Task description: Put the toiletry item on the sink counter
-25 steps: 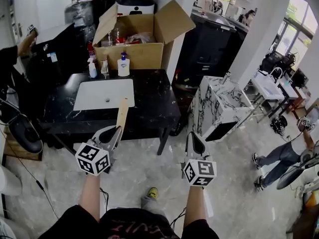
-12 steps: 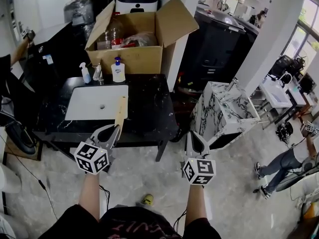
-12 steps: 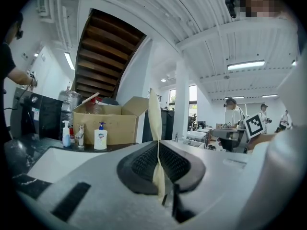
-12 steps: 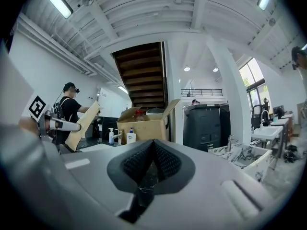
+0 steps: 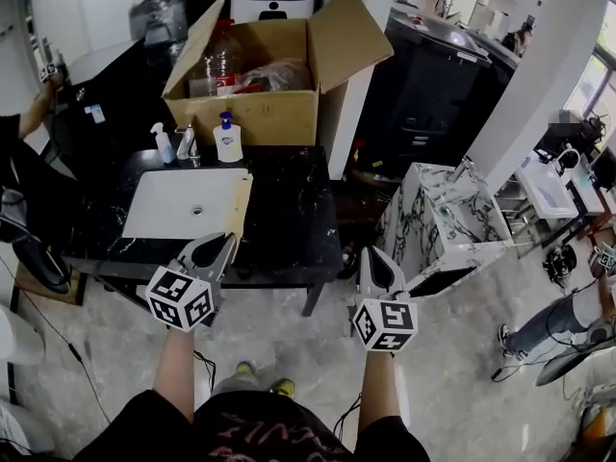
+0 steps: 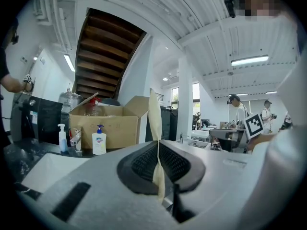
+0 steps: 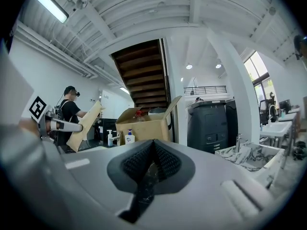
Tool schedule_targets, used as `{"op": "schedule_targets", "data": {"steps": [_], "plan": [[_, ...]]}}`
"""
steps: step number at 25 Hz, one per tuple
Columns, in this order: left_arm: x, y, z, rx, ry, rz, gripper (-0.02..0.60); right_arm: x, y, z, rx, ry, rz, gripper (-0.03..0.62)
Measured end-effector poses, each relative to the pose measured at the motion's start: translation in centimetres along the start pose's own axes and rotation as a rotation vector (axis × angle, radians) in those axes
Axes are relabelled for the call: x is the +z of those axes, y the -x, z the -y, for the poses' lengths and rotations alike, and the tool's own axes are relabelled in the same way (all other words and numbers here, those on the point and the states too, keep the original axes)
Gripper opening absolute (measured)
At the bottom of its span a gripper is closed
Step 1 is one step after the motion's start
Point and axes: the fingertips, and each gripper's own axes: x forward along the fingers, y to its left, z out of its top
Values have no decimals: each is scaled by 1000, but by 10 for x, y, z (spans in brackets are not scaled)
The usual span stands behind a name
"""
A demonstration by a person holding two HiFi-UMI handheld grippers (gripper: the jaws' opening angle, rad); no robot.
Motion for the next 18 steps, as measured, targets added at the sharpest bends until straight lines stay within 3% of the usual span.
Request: {"op": "schedule_targets", "data": {"steps": [18], "plan": [[5, -113, -64, -46, 24, -14, 9, 3, -106, 43, -48, -2, -12, 2]]}}
